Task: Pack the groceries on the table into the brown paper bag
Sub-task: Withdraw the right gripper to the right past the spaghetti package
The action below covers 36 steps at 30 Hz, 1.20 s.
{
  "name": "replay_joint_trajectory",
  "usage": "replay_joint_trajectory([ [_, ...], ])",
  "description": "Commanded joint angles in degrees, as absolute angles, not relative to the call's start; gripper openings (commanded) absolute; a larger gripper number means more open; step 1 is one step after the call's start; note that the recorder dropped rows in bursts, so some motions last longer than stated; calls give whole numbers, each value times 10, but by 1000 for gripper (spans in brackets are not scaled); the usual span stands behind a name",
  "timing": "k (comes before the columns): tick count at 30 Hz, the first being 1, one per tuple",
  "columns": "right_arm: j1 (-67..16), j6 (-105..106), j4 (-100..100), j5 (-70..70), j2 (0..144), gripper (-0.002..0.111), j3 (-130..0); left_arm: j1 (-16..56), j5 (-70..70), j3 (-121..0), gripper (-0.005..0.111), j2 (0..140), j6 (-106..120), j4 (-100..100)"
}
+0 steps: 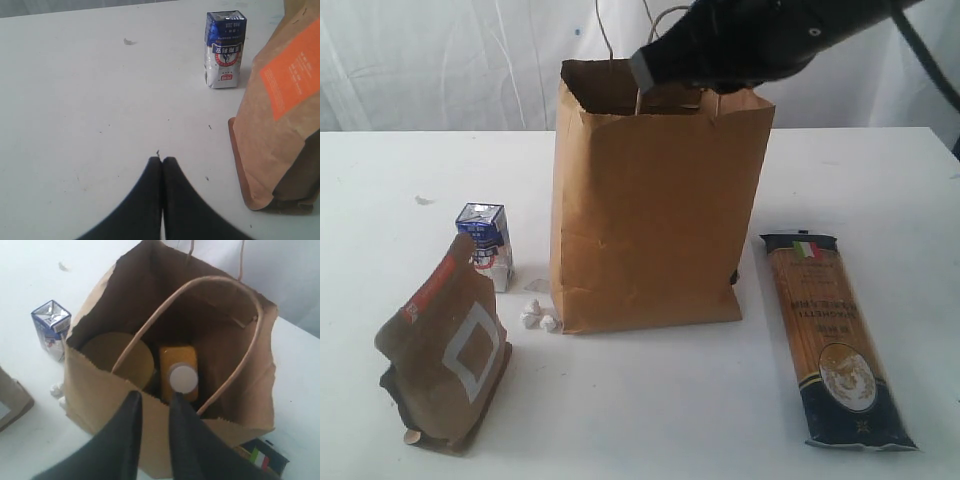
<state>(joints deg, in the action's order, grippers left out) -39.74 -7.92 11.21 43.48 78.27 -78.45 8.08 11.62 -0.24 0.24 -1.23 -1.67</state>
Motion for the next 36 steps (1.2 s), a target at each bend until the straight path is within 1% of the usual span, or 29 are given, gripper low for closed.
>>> replay_joint_trajectory([
  [1, -413, -82, 103, 430, 735, 3, -741, 80, 116, 0, 0, 0, -13, -16],
  [2, -418, -82, 102, 427, 723, 0, -729, 80, 116, 0, 0, 0, -13, -16],
  [12, -462, -94, 23, 374, 594, 0, -589, 80, 116, 0, 0, 0, -13, -16],
  [18, -464, -93, -17, 449, 545, 0, -524, 80, 116, 0, 0, 0, -13, -16],
  [20, -464, -93, -19, 449, 538, 0, -503, 80, 116, 0, 0, 0, -13, -16],
  [23, -464, -93, -50, 389, 518, 0, -460, 80, 116, 0, 0, 0, -13, -16],
  [26, -464, -93, -55, 262, 488, 0, -398, 80, 116, 0, 0, 0, -13, -16],
  [29, -464, -93, -55, 167, 458, 0, -325, 80, 116, 0, 0, 0, -13, -16],
  [32, -472, -93, -58, 119, 425, 0, -257, 80, 116, 0, 0, 0, -13, -16],
  [36, -471, -93, -58, 110, 379, 0, -191, 80, 116, 0, 0, 0, -13, -16],
])
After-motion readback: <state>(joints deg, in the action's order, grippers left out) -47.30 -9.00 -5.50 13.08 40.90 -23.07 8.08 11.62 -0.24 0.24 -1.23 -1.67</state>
